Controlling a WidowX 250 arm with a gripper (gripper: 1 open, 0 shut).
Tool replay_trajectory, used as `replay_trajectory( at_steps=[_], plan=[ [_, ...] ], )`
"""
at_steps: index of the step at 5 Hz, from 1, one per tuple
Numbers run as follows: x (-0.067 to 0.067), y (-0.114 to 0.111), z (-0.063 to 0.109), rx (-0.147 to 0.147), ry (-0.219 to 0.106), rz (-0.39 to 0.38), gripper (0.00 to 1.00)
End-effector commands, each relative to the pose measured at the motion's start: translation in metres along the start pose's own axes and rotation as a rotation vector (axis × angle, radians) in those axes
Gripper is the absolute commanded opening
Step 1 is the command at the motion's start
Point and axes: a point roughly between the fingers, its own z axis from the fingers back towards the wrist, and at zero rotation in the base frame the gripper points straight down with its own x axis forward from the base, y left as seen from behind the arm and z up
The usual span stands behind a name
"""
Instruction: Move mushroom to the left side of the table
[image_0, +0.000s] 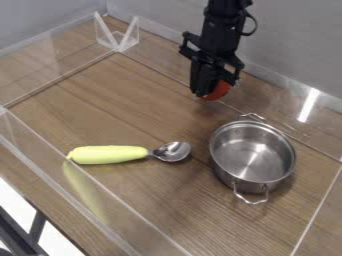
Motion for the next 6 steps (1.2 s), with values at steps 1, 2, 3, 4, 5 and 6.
replay_trajectory(
  at_steps=[1, 2, 3, 4, 5, 6],
  plan=[
    [0.000, 0.023, 0.047, 0.043, -0.114, 0.037, 0.00],
    [-0.006, 0.041, 0.051, 0.048, -0.116, 0.066, 0.00],
    [-0.013, 0.068, 0.053, 0.056, -0.113, 0.102, 0.00],
    [-0.021, 0.092, 0.057, 0.068, -0.112, 0.148, 0.00],
    [-0.024, 0.111, 0.060, 0.079, -0.109, 0.175, 0.00],
    [-0.024, 0.131, 0.053, 0.092, -0.097, 0.199, 0.00]
  ],
)
